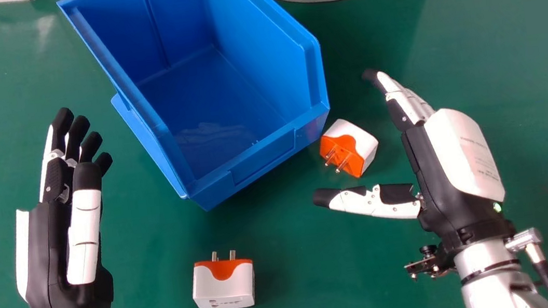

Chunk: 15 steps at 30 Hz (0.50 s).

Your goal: Pick all objects and put in blue box

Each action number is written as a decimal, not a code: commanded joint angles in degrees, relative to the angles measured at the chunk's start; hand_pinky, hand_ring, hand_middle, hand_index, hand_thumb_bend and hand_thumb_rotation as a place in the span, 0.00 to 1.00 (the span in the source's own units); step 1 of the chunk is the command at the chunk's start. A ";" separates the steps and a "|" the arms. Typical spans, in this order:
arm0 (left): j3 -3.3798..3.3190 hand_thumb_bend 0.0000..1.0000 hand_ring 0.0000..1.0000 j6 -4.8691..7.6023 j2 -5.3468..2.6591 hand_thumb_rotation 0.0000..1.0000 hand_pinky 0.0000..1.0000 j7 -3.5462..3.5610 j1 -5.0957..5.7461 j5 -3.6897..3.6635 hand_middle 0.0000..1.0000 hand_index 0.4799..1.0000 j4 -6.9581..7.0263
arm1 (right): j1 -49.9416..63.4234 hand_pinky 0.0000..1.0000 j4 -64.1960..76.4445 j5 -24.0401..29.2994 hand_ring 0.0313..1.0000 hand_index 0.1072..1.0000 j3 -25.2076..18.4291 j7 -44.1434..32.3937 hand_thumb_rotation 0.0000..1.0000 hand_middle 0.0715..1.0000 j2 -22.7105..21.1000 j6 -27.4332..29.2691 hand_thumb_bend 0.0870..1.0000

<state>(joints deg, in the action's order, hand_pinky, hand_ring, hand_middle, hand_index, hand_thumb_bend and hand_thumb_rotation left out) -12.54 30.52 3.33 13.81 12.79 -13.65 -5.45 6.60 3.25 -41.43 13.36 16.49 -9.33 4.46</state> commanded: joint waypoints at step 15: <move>0.45 0.77 0.94 1.20 -0.19 0.79 0.93 -0.21 0.13 -0.02 0.95 0.89 1.20 | -6.89 0.96 2.91 -10.78 0.98 0.98 3.97 -16.42 0.68 0.99 -4.37 -17.99 0.99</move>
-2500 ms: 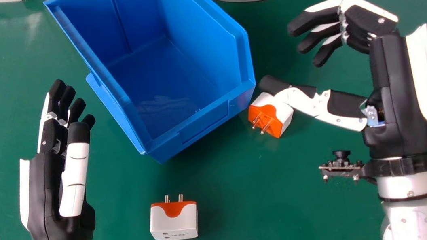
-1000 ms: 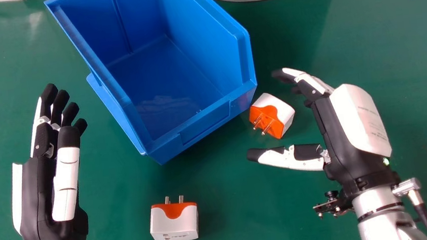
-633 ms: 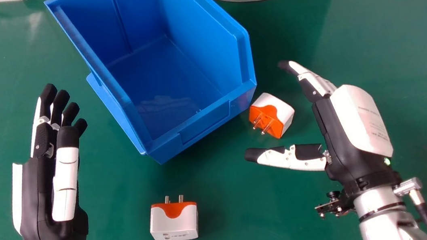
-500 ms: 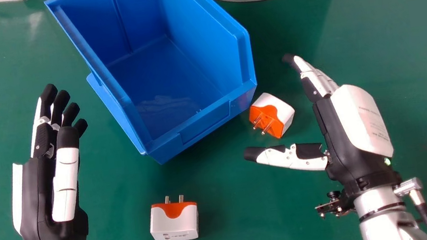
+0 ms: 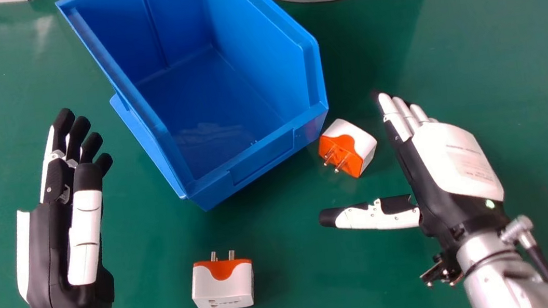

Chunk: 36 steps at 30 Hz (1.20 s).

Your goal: Pick all objects and put in blue box

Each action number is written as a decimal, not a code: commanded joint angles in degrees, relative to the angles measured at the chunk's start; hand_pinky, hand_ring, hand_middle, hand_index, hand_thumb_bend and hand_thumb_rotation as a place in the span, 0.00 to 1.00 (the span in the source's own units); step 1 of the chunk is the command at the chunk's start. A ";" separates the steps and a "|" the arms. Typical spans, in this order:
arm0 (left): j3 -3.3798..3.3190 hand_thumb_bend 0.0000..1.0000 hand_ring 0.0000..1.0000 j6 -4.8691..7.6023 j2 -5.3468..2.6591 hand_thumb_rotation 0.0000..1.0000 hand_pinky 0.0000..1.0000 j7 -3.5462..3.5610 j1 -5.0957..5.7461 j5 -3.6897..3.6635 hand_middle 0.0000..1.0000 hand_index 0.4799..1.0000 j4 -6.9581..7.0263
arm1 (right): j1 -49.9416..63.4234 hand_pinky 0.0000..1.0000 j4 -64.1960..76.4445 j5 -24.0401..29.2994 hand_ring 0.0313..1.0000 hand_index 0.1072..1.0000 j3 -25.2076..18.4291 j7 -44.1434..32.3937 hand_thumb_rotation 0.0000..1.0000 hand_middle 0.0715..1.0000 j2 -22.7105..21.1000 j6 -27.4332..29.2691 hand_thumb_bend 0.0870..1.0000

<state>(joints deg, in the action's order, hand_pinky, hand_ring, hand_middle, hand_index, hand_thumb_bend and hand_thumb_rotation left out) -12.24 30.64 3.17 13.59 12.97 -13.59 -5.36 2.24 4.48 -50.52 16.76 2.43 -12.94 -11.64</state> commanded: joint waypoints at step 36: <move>0.46 0.77 0.94 1.03 -0.09 0.78 0.92 -1.08 0.18 0.21 0.95 0.87 1.36 | -25.55 0.84 -13.51 0.04 0.92 0.99 6.47 -23.76 0.55 0.96 -5.87 -10.95 0.99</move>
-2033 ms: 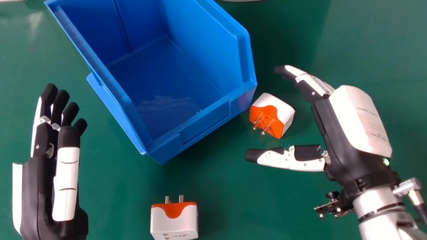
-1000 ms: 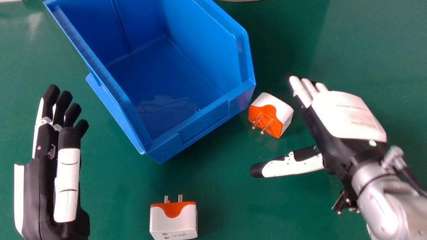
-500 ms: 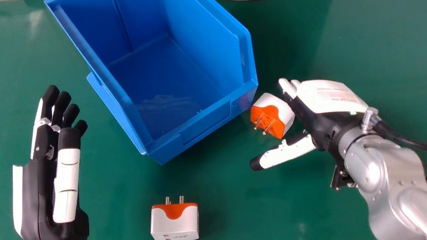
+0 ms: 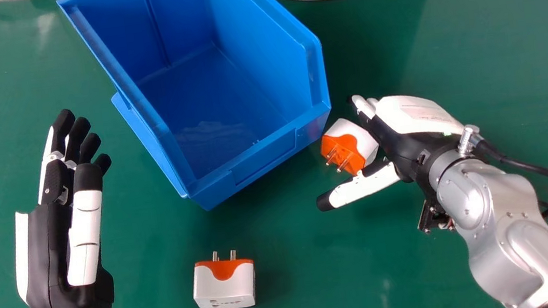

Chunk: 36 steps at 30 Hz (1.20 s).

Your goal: Pick all objects and put in blue box

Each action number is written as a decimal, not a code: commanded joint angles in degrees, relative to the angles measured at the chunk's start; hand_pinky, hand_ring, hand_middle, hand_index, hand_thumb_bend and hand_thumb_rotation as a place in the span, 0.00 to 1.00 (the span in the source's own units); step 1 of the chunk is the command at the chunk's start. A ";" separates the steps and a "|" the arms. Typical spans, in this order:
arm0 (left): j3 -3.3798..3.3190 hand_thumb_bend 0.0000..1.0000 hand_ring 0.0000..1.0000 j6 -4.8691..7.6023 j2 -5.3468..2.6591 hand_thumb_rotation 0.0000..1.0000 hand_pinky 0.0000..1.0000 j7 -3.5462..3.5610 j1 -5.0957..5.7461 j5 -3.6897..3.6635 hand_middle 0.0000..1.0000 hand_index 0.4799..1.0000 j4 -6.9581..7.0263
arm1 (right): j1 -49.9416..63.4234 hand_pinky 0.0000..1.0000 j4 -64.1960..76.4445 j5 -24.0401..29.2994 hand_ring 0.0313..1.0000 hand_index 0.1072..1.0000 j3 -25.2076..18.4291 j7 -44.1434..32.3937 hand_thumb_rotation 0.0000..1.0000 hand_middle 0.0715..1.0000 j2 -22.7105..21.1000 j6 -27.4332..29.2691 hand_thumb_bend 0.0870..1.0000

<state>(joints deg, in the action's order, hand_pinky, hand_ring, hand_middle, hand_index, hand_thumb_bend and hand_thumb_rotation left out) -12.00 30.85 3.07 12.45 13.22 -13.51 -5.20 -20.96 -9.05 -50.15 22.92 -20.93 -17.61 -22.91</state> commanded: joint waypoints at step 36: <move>0.80 0.78 0.94 0.39 0.01 0.78 0.92 -0.17 0.45 0.20 0.95 0.87 2.00 | -9.35 0.20 -7.47 0.57 0.25 0.80 5.94 -8.79 0.43 0.36 -3.52 -1.90 0.91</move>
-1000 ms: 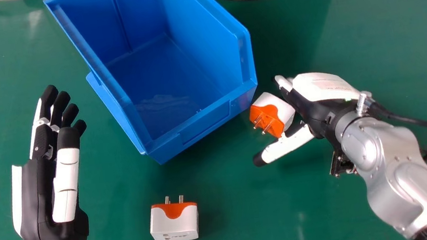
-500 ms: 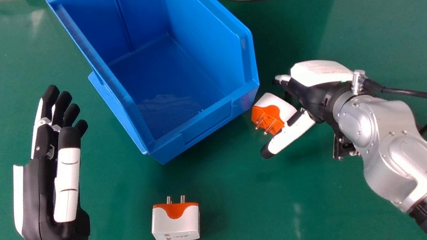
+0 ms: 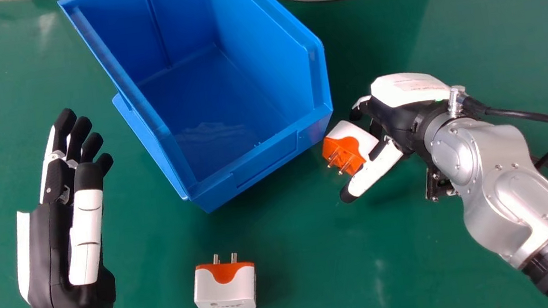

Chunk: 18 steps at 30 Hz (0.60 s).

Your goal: Pick all objects and put in blue box

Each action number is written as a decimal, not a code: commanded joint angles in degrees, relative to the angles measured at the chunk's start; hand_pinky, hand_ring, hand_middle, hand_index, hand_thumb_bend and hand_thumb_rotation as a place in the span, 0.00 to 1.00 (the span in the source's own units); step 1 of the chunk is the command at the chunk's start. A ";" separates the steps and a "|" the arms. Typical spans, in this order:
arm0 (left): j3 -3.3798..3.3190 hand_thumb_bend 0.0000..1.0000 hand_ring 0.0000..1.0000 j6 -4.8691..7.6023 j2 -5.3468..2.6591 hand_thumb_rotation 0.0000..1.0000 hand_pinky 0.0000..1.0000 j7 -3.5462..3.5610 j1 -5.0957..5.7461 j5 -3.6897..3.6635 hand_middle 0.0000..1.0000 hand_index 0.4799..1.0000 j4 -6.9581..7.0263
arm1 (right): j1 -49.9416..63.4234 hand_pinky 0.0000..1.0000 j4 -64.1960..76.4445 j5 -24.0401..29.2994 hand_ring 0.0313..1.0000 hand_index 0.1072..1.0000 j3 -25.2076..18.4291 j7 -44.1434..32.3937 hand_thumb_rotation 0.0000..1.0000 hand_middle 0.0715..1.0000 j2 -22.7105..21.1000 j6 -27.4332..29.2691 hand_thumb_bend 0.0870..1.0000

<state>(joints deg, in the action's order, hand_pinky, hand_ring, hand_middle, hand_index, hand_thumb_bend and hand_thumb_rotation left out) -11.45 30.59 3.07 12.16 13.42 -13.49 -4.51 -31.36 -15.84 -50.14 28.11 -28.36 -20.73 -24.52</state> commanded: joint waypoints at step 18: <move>0.49 0.76 0.94 1.03 -0.22 0.77 0.92 0.32 0.05 -0.09 0.95 0.87 1.23 | 3.55 0.16 -0.55 -2.63 0.21 0.75 5.84 0.71 0.41 0.32 0.03 0.49 0.90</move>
<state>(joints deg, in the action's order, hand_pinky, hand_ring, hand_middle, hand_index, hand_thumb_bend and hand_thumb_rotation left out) -11.01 30.59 2.86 12.36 13.47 -13.58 -4.29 -30.43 -15.68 -52.97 32.39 -26.10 -20.91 -24.46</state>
